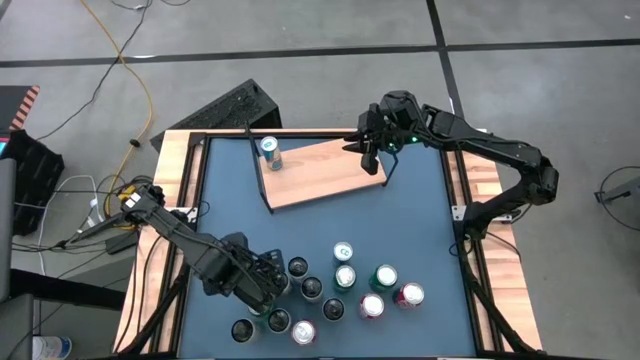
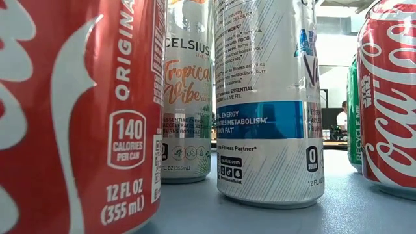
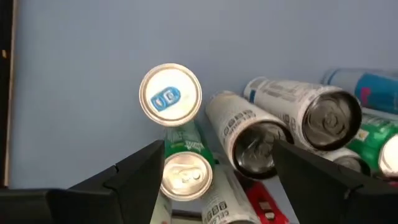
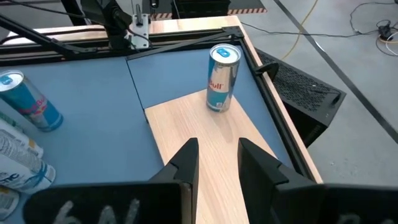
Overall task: Place canned beverage on shelf
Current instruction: Put the bottom blue soda can on the shelf aligned with the other blue soda can
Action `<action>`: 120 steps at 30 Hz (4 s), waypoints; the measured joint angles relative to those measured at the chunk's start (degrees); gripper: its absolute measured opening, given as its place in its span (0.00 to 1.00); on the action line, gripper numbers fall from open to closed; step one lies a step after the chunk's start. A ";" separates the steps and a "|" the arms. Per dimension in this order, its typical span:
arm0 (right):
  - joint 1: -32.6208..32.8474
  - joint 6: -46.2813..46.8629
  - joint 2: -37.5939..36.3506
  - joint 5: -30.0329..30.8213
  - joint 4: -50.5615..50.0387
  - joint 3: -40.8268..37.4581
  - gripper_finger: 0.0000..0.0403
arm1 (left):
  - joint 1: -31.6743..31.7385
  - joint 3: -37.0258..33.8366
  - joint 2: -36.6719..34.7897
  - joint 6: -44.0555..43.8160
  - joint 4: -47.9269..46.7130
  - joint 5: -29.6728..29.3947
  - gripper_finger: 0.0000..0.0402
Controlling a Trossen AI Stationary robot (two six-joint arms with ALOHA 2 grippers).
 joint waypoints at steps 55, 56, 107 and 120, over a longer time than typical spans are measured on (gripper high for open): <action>-3.41 -0.39 0.00 0.20 3.71 -0.02 0.24 | 4.03 -29.46 -15.12 -1.51 23.52 8.49 0.71; -3.41 -0.39 0.00 0.14 3.40 -0.02 0.24 | 3.89 -29.46 -14.43 -1.41 23.57 8.90 0.71; -3.52 -4.54 0.00 0.09 0.48 -0.02 0.24 | 4.74 -29.83 -10.23 0.43 23.22 9.70 0.55; -3.90 -5.99 0.00 0.11 1.20 -0.02 0.24 | 6.21 -29.46 -13.80 20.88 22.21 8.19 0.55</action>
